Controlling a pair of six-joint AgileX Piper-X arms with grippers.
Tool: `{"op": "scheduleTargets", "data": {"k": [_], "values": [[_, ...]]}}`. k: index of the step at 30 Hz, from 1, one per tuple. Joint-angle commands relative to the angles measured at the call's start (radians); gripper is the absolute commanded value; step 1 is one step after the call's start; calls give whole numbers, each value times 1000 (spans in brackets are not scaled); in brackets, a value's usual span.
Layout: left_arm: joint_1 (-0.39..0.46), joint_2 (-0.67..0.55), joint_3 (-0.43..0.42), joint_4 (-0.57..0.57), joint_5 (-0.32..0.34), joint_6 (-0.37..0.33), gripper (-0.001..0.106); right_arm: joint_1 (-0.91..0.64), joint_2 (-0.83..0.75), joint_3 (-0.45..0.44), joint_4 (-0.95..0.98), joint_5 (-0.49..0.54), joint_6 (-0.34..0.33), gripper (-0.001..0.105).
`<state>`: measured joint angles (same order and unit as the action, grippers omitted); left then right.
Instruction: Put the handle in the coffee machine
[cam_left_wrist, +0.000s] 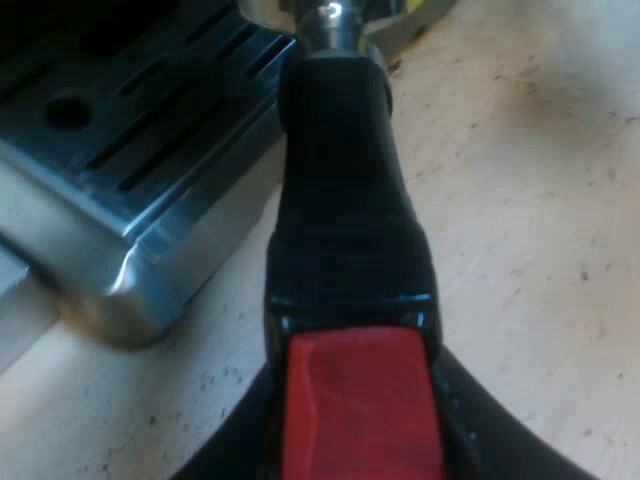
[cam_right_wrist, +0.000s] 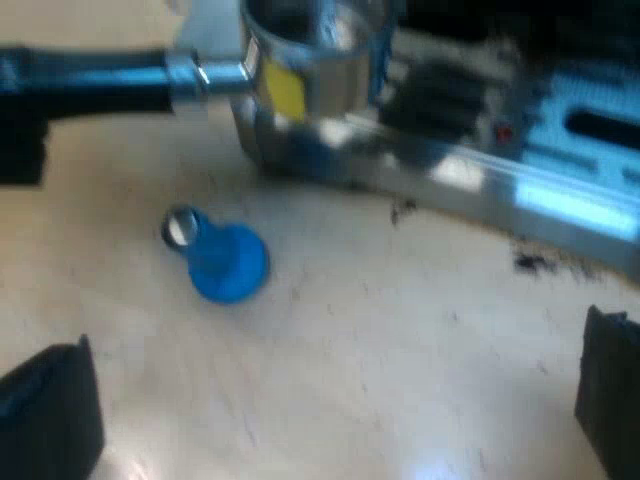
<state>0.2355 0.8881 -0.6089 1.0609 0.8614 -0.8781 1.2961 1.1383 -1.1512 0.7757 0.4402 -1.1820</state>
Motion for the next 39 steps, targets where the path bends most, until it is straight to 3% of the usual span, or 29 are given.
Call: {"op": "scheduleTargets", "data": {"k": [1, 10, 12, 17, 21, 30, 32, 35, 39], "values": [[8, 21, -32, -14, 60, 16, 0, 0, 24, -9, -52, 24, -27, 77], [7, 109, -88, -71, 51, 73, 0, 0, 133, -9, -179, 142, -38, 72], [7, 146, -88, -83, 51, 113, 0, 0, 168, -9, -234, 163, -66, 67], [7, 217, -88, -147, 82, 125, 0, 0, 237, -9, -333, 278, -72, 52], [7, 253, -88, -192, 104, 159, 0, 0, 286, -9, -410, 345, -72, 52], [7, 276, -88, -259, 151, 167, 0, -2, 350, -9, -466, 380, -72, 52], [7, 276, -88, -259, 172, 172, 0, -2, 365, -9, -478, 447, -72, 52], [7, 276, -88, -259, 220, 173, 0, -2, 398, -9, -551, 526, -111, 52], [7, 276, -88, -260, 223, 173, 0, -2, 456, -9, -728, 529, -211, 52]]}}
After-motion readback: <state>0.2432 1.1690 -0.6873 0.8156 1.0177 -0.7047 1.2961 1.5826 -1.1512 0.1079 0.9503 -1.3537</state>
